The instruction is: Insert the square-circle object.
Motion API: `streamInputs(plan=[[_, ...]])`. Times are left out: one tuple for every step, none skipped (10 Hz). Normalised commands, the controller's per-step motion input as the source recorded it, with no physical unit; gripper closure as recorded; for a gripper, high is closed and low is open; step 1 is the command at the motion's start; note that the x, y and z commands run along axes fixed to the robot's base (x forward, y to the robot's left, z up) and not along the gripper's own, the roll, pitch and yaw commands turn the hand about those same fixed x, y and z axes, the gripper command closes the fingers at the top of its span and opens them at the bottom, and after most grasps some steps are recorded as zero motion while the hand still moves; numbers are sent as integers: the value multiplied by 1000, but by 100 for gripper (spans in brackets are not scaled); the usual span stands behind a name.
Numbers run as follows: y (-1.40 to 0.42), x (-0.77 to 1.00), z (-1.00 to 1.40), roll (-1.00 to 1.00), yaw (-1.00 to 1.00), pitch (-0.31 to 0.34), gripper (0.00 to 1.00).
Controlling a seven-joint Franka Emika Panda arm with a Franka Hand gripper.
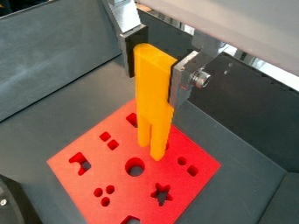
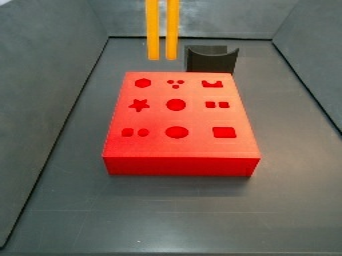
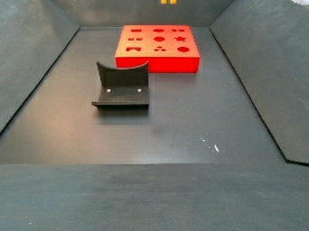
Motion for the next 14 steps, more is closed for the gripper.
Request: streamInputs(plan=[[-166,0,-449,-106,-123,-141,100],[-457,0,-600,-50,0,-164,100],[-700,-66,-777,73,20,-164,100],[-674,-214,-843,176,17,-153,100],[-580,-269,-520,210,100,-64,100],[-406,-197,-414,161,54,-1,100],[-243,-63,-417,70,0,-6,100],[0,-80,-369,39,0,-4,100],[9,-91,-249,0,0,-27,100],[37,-169,-283,0,-3,-44,100],[0,-329,-249,0,0,-44,100],[0,-129,-149,-26,0,-39,100],[0,0,-163,-41,69,-51,100],[0,74,-191,-41,97,-50,100]])
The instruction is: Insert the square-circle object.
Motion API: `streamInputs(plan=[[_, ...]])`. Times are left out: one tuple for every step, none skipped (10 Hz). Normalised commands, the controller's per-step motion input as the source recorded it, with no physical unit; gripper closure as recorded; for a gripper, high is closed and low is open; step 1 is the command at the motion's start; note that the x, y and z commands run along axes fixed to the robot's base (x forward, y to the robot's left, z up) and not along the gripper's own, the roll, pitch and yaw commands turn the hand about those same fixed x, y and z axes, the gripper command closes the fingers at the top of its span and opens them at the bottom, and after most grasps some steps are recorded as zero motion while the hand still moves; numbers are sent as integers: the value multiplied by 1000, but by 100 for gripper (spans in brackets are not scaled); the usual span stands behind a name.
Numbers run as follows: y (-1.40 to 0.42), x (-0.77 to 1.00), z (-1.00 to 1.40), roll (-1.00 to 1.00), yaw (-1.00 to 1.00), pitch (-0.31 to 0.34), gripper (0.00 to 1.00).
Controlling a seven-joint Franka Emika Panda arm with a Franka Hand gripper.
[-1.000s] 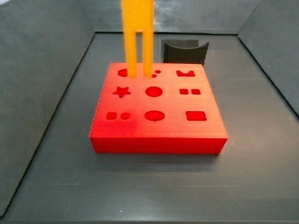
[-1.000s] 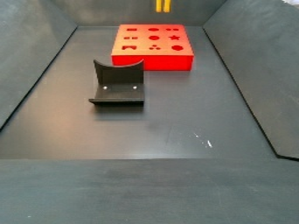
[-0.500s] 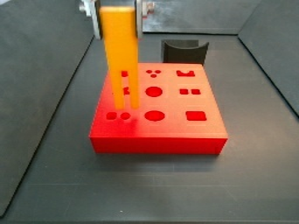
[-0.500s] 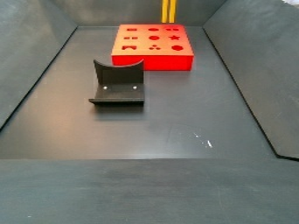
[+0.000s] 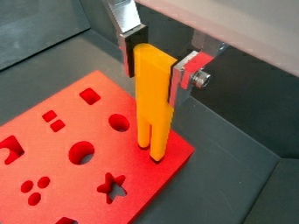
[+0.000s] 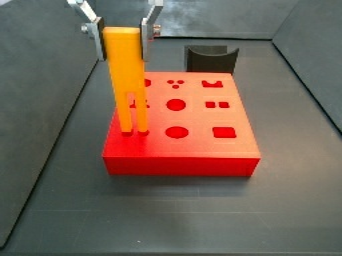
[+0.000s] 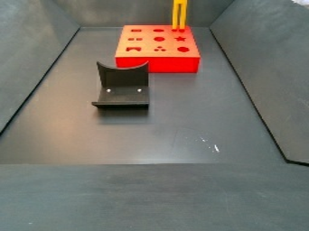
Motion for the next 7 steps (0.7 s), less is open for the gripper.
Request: streamInputs(plan=[[0,137,-197,-37,129,-46,100],[0,157,-174,-40,126,-43,100],[0,0,-206,10,49,0,100],[0,0,-217,49,0,0,100],[0,-86,-191,34,0,0,100],[0,-211,-111,0,0,0,100],[0,-206,-34,-10,0,-31,100]])
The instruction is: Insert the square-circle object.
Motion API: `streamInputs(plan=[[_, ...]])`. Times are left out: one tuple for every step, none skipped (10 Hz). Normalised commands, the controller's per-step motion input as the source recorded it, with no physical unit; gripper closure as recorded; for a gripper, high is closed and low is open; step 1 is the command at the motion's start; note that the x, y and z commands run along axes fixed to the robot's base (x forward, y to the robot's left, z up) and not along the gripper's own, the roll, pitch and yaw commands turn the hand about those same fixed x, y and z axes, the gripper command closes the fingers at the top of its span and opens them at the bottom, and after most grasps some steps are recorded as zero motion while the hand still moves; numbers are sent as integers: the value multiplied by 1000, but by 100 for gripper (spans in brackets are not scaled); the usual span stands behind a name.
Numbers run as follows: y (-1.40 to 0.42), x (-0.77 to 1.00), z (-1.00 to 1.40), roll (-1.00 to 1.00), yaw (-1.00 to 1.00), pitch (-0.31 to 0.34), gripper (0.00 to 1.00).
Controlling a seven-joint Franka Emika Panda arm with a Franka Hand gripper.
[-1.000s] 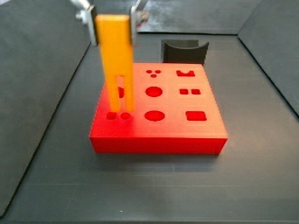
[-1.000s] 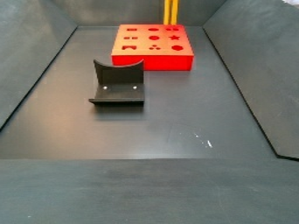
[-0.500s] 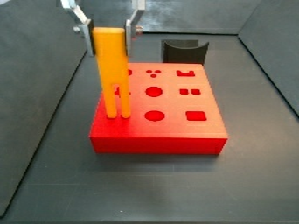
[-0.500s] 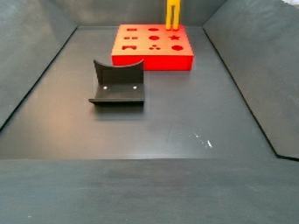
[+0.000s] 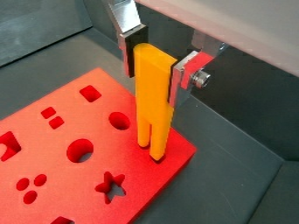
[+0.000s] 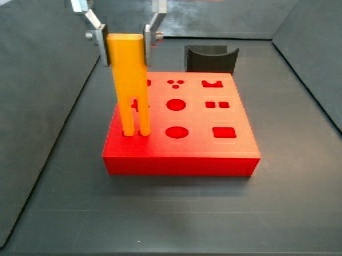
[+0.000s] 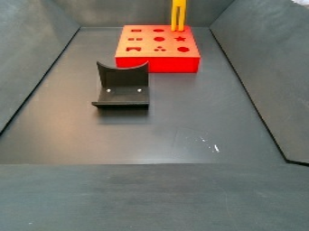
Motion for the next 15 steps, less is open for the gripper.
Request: streamInputs(plan=[[0,-83,-34,-17,0,-40,100],[-43,0,-83,-36,49,-50,100],[0,0,0,0,0,-4,100],[0,0,-29,0,0,0,100],[0,343,-500,0,-80,97,100],[0,203,-657,-117,-189,0,100],[0,106,-697,-134,-177,-11,100],[0,169,-671,-90,-129,0,100],[-9,160,-703,-10,-111,0,100],[-3,131,-694,-14,-94,-7,100],[0,31,-671,0,-63,-43,100],[-174,-14,-820,90,0,-101,100],[-231,0,-974,123,0,-110,100],[-257,-14,-971,136,17,-106,100],[-97,63,-983,11,0,-134,100]])
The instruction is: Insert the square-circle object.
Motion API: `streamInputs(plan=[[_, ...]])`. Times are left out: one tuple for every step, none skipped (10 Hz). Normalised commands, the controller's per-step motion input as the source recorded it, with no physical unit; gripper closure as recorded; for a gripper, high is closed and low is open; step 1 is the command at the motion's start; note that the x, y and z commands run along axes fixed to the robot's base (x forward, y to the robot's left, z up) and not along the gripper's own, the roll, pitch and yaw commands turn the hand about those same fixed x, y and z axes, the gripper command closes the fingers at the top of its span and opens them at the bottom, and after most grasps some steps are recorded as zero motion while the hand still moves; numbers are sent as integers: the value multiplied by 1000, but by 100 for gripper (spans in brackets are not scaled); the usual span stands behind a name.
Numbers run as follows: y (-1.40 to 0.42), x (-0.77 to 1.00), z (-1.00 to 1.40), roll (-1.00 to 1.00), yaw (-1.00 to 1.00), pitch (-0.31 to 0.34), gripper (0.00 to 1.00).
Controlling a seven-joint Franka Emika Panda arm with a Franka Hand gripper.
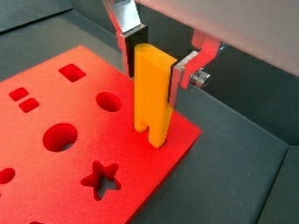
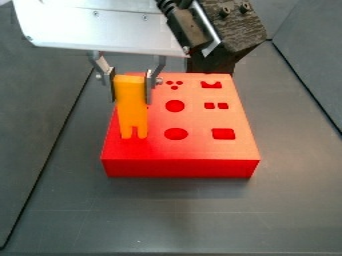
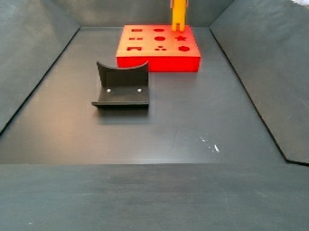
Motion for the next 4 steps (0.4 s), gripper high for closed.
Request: streamInputs(plan=[[-3,106,-1000,0,-3,-133,100],[0,77,-997,0,0,-130,100],[0,0,0,-10,0,0,100],[0,0,0,0,0,0,100]])
